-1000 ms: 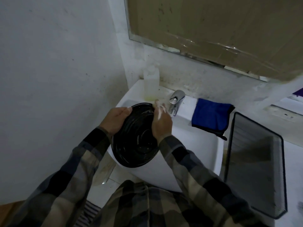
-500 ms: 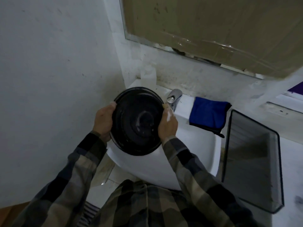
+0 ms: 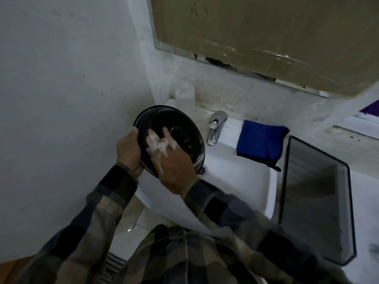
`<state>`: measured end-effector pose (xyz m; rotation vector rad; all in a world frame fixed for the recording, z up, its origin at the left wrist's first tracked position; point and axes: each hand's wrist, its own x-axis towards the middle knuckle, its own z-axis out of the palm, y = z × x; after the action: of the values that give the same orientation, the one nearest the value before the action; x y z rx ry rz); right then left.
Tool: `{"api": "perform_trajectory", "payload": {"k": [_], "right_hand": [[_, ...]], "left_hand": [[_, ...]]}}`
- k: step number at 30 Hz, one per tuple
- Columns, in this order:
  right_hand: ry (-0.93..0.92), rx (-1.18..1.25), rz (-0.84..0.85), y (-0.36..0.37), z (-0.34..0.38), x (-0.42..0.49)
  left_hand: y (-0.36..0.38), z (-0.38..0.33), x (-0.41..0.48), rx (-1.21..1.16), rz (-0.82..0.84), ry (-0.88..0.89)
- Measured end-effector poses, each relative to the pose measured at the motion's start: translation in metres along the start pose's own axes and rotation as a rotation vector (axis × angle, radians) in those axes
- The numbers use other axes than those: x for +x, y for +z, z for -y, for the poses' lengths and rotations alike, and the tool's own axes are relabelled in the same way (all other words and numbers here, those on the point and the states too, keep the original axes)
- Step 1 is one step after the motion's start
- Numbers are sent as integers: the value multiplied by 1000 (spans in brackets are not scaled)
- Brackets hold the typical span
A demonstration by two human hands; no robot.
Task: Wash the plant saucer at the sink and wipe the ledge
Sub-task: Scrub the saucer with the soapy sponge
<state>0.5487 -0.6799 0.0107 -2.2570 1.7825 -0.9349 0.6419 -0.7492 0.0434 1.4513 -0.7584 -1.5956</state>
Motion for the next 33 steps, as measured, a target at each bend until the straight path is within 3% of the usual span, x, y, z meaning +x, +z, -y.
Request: {"api": "perform_trajectory", "payload": {"k": [2, 4, 9, 10, 13, 16, 18, 21, 23, 26, 27, 30, 31, 33], "right_hand": [[-85, -87, 127, 2, -9, 26], [-28, -90, 217, -1, -20, 50], [540, 66, 99, -16, -78, 41], [561, 89, 67, -17, -73, 28], [366, 263, -31, -8, -14, 1], [139, 234, -17, -11, 11, 2], [171, 226, -20, -12, -10, 15], [467, 239, -54, -15, -40, 26], [406, 237, -75, -15, -19, 20], [136, 245, 6, -11, -9, 11], [145, 248, -7, -10, -20, 16], [498, 245, -85, -14, -51, 34], [523, 237, -81, -17, -48, 36], [318, 222, 5, -17, -25, 31]], "left_hand": [[2, -3, -5, 86, 46, 30], [2, -2, -11, 98, 70, 64], [-4, -4, -14, 143, -12, 157], [-5, -5, -12, 126, -37, 153], [-2, -1, -7, 87, -75, 88], [1, 2, -6, 95, -22, 37], [2, 0, -5, 123, -1, 69], [6, 1, -6, 184, 12, 106], [6, 2, -4, 212, 50, 91], [4, 0, -1, 208, 183, 78], [3, -1, -1, 237, 197, 90], [5, 2, -2, 276, 150, 141], [4, 3, -1, 258, 137, 122], [-2, 2, 2, 188, 162, 37]]}}
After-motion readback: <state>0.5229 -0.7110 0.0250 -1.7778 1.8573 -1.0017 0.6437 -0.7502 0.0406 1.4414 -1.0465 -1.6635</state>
